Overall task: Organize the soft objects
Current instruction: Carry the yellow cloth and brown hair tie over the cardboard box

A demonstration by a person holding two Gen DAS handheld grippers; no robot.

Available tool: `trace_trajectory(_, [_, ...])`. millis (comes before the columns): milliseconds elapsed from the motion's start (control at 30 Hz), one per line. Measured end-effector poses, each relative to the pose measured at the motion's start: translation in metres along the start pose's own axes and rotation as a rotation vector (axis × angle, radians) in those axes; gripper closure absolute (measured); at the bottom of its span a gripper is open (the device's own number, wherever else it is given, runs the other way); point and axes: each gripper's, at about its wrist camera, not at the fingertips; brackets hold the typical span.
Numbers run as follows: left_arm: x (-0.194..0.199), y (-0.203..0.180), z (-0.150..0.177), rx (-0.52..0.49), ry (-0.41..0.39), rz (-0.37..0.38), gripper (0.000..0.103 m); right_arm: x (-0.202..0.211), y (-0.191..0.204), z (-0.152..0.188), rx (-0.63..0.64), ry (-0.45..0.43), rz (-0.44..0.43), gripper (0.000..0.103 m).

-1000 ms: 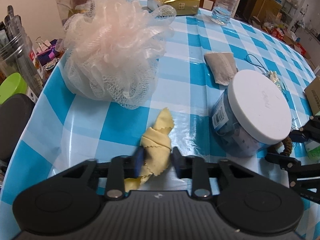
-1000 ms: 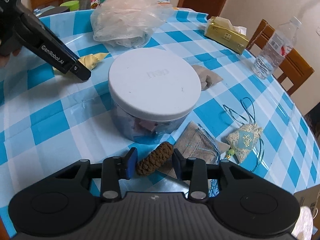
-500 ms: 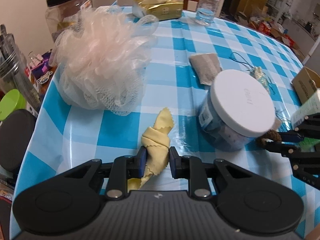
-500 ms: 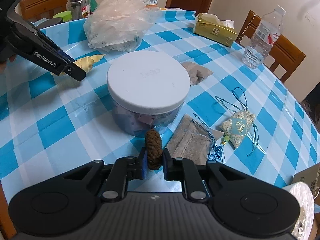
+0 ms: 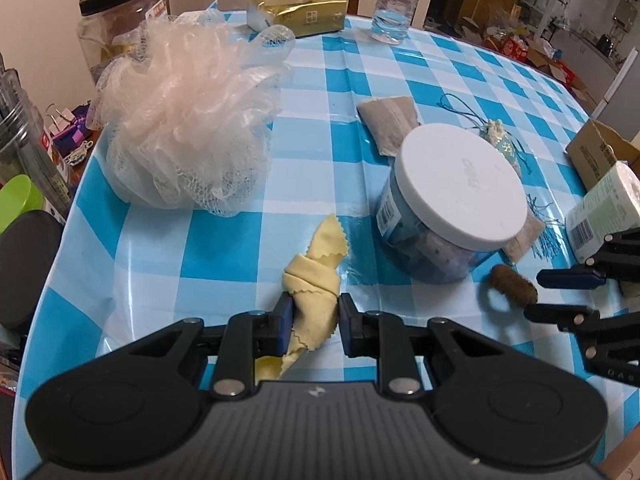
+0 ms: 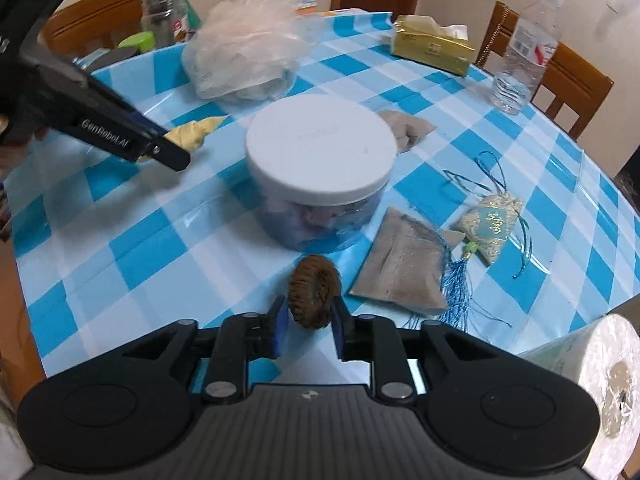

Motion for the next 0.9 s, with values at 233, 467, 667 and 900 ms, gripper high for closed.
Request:
trace_trajectory(233, [-0.004,-0.002,0.008,-0.011,0.016,-0.008,0.079,-0.006,-0.002,0.002,-0.054,-0.004,-0.011,0.049])
trace_trajectory(467, [-0.011,-0.003,0.018,-0.027,0.014,-0.041,0.072,-0.021,0.003,0.005,-0.051,-0.013,0.006,0.05])
trace_trajectory(667, [-0.011,-0.002,0.018,-0.029,0.002,-0.049,0.078,-0.023,0.005,0.003,-0.062,-0.011,0.009,0.062])
trace_trajectory(900, [-0.007,-0.002,0.017,-0.025,0.01,-0.029,0.079,-0.015,0.006,0.002,-0.087,-0.018,0.025,0.066])
Point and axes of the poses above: each gripper's, at about its wrist camera, not at the fingertips, and x roughly against the way its jaws point, y to its left, z to its underside, and after that the axes turned 10 degrees about -y, right-handed
